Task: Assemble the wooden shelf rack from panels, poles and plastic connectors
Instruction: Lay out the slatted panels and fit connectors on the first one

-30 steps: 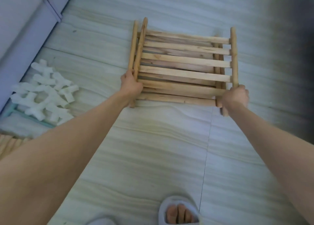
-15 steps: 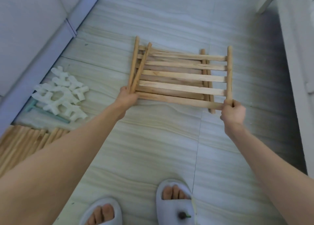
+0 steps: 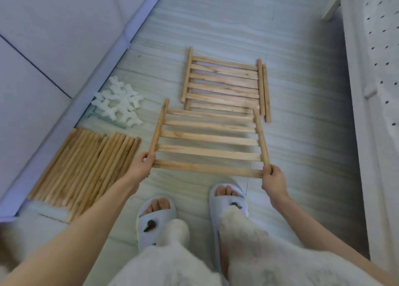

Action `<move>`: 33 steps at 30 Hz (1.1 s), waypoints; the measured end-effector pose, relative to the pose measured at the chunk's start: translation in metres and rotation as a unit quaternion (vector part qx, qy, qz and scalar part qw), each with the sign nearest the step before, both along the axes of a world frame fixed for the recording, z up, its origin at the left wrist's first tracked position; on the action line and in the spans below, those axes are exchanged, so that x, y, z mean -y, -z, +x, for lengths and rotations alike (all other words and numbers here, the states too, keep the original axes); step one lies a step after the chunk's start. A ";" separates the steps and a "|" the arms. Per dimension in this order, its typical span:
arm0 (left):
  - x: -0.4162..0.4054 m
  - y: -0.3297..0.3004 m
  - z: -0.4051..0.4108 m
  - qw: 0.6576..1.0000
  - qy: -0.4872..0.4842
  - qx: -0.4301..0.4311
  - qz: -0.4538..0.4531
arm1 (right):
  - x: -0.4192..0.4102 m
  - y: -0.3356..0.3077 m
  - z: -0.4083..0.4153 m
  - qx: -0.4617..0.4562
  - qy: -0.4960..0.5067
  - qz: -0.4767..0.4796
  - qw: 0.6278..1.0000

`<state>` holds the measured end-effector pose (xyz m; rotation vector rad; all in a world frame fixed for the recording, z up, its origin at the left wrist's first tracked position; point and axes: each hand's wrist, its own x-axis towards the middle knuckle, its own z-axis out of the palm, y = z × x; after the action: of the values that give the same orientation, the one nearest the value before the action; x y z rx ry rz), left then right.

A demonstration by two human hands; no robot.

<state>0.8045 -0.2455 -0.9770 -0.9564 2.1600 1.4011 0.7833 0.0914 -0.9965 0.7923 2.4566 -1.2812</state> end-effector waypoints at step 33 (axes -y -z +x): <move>0.029 0.064 -0.075 0.989 0.090 -0.011 -0.118 | 0.065 0.042 -0.119 0.068 -0.331 0.216 0.916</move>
<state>0.7290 -0.2748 -1.0408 -0.8035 2.3997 1.0954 0.6645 0.0262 -1.0388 0.0769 2.5719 -0.4314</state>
